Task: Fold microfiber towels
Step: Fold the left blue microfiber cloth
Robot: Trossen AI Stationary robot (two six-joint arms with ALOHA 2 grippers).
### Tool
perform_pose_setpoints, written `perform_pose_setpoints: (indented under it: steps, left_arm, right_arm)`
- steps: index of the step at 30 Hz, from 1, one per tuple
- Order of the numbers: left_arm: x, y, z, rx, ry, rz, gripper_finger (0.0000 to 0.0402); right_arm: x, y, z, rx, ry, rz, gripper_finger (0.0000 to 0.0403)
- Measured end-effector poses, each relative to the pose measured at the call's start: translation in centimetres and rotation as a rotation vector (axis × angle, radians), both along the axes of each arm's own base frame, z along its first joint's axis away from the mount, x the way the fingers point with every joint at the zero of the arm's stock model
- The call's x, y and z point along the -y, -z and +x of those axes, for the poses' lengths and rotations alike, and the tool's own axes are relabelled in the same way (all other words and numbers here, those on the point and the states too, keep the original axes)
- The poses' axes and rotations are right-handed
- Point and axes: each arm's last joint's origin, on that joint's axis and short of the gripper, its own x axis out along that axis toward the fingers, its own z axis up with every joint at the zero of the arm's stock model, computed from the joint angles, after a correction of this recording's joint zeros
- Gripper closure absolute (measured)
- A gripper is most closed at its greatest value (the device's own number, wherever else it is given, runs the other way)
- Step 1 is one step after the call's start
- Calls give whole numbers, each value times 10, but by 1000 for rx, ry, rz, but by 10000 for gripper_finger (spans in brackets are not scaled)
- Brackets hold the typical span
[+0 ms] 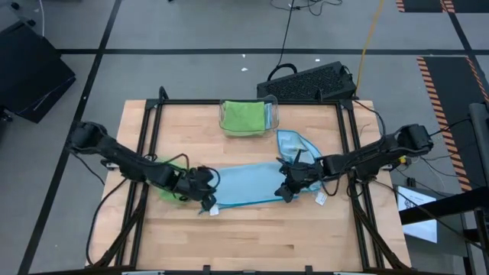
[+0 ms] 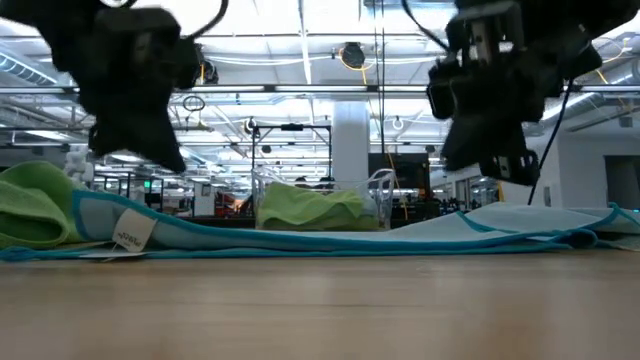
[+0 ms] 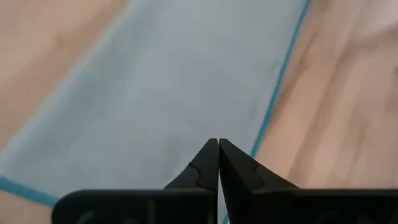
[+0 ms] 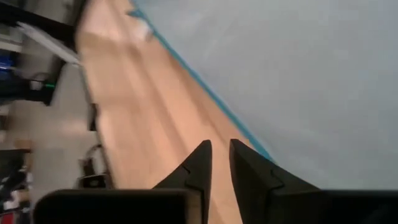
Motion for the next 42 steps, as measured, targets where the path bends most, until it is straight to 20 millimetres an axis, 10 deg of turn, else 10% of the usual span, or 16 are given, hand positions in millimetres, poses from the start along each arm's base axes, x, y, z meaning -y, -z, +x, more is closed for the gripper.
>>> perform_pose_setpoints:
  steps: [18, 42]
  left_arm:
    - [51, 55, -8, -185, 57, -48, 390]
    - [71, 50, -16, -170, 208, -141, 380]
  right_arm:
    - [2, 38, -1, -217, 38, -77, 387]
    - [-55, 38, -10, -250, 85, 165, 387]
